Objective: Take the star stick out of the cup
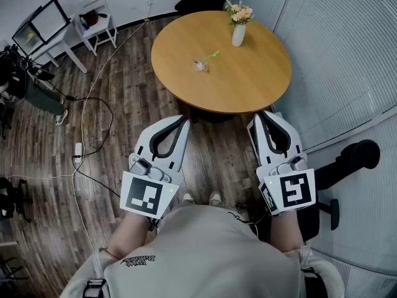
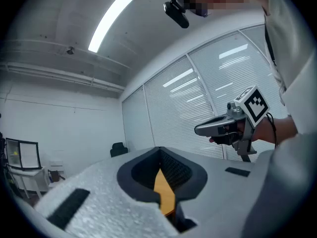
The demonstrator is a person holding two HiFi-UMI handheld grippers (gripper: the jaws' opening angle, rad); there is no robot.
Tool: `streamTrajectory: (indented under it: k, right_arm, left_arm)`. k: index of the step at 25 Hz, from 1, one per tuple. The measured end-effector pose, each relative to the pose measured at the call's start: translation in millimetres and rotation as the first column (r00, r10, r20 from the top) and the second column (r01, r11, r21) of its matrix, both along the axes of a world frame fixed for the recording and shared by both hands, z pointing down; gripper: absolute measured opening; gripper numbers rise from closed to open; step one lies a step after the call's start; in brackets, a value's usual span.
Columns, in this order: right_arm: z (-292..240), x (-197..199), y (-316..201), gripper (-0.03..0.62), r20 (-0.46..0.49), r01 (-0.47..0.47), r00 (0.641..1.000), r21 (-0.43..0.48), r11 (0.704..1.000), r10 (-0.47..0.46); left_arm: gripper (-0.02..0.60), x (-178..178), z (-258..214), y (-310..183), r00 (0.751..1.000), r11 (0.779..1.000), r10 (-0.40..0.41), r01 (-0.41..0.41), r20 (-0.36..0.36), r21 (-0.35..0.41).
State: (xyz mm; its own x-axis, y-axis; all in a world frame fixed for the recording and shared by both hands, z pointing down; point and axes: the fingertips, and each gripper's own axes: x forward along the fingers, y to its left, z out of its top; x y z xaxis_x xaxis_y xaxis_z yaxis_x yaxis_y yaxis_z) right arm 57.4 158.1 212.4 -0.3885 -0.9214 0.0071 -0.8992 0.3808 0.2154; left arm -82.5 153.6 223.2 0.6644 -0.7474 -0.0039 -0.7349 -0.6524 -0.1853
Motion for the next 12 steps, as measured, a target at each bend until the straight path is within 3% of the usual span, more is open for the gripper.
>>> streamTrajectory:
  k: [8,12]
  right_arm:
    - [3,13,-6,0.034,0.041,-0.017,0.999,-0.01,1.0,0.017]
    - [2,21,-11,0.034,0.033,-0.015,0.999,0.001,1.0,0.015]
  left_arm:
    - [0.02,11,-10,-2,0.999,1.0,0.028,-0.027,-0.036,0.012]
    - [0.02,19,-7,-5,1.0,1.0,0.028,-0.028,-0.01,0.003]
